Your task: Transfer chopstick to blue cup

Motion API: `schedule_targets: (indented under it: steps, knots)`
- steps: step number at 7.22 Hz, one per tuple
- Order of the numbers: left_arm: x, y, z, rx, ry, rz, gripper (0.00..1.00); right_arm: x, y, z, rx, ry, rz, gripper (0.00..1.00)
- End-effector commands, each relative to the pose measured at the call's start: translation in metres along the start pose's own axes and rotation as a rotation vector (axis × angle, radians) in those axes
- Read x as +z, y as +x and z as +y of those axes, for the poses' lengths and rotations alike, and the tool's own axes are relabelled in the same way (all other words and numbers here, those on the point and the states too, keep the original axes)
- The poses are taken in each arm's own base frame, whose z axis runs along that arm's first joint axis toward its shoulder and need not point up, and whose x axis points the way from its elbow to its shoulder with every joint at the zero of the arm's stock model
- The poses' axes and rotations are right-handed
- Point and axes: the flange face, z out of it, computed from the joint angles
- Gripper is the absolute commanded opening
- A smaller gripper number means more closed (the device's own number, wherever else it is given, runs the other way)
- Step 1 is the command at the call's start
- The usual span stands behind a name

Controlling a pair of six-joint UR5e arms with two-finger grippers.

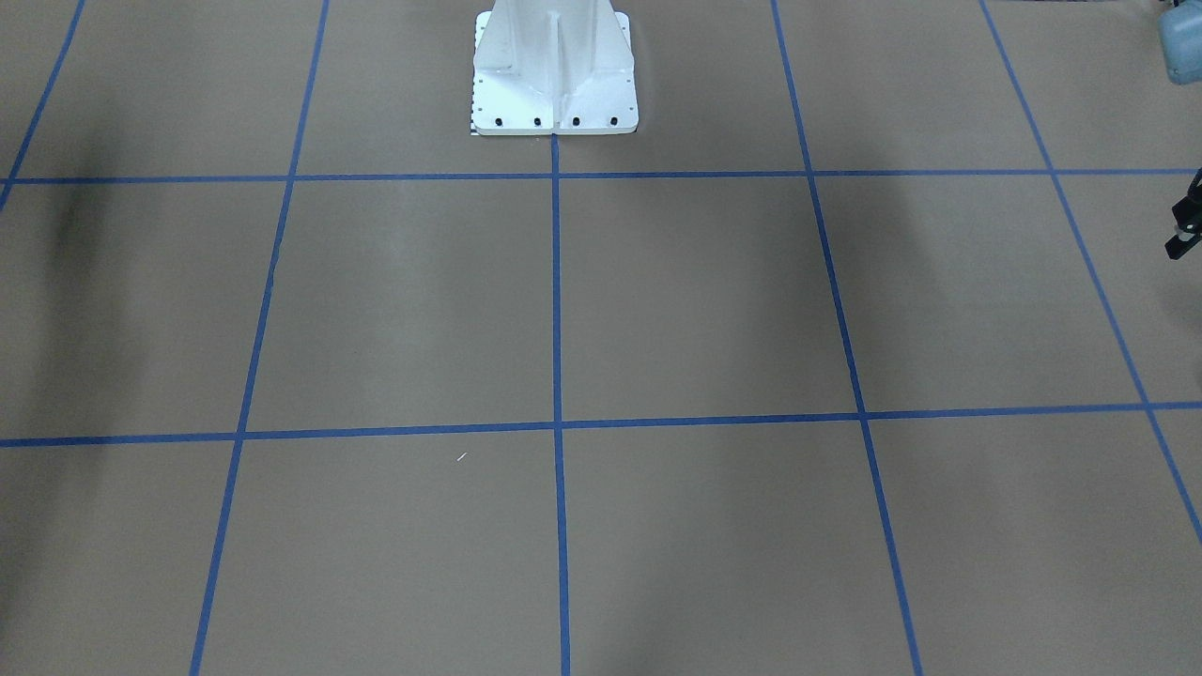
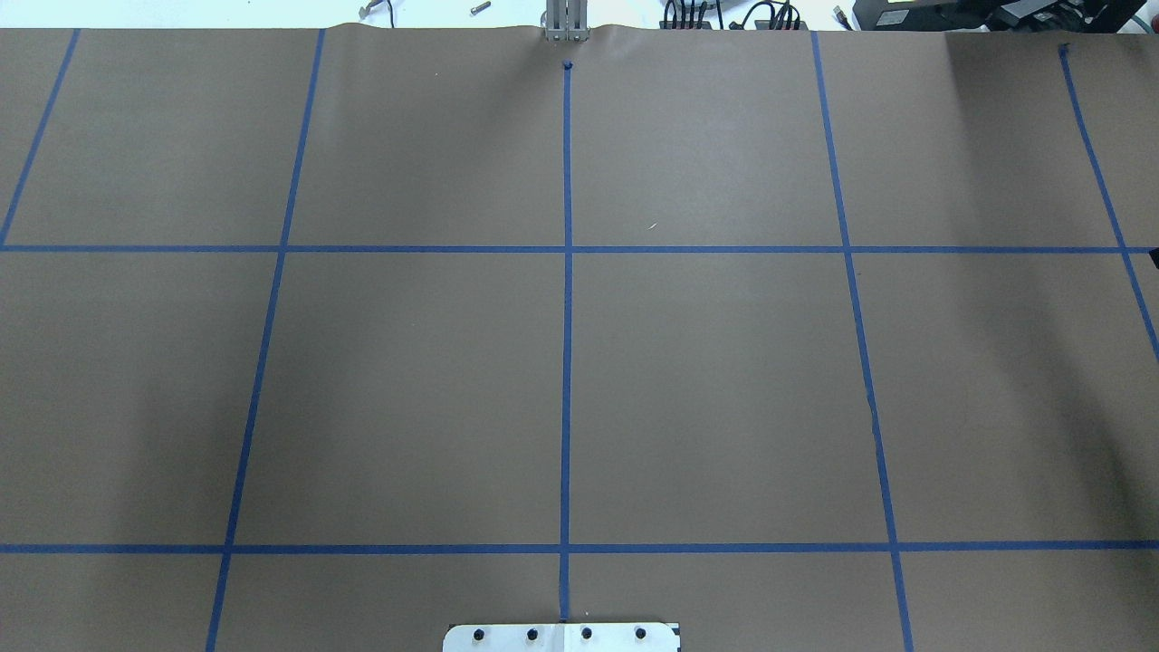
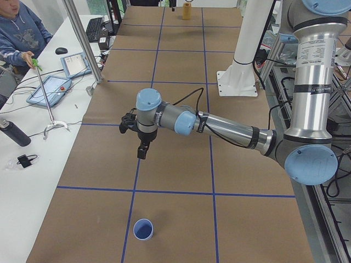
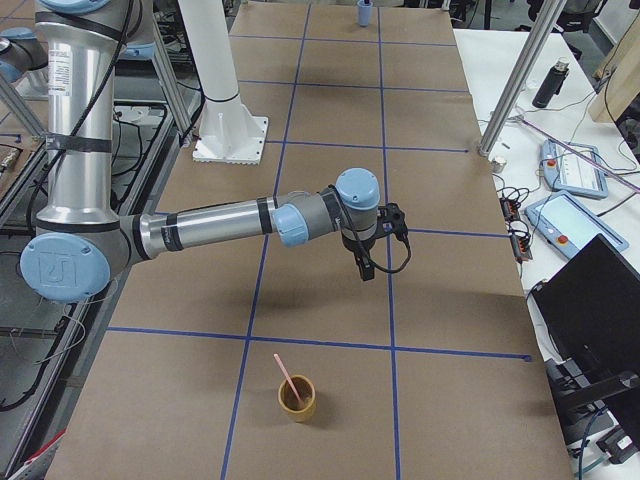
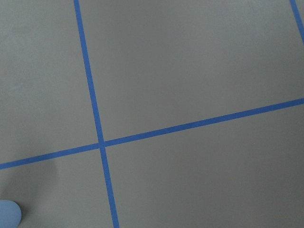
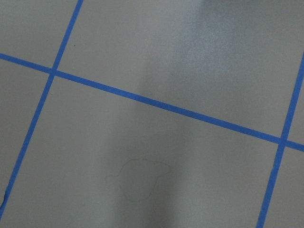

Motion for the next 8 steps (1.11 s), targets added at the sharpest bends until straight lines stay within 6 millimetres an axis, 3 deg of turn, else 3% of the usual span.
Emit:
schedule_targets:
  steps: [1,8]
  knots:
    - [-0.001,0.0027,0.0031,0.001,0.0,0.023,0.98,0.0004,-0.003,-0.0021,-0.007,0.0,-0.001,1.0]
    - [0.0058,0.0025,0.0053,-0.004,-0.02,0.064,0.98,0.0093,-0.0058,-0.0015,-0.013,-0.018,-0.015,1.0]
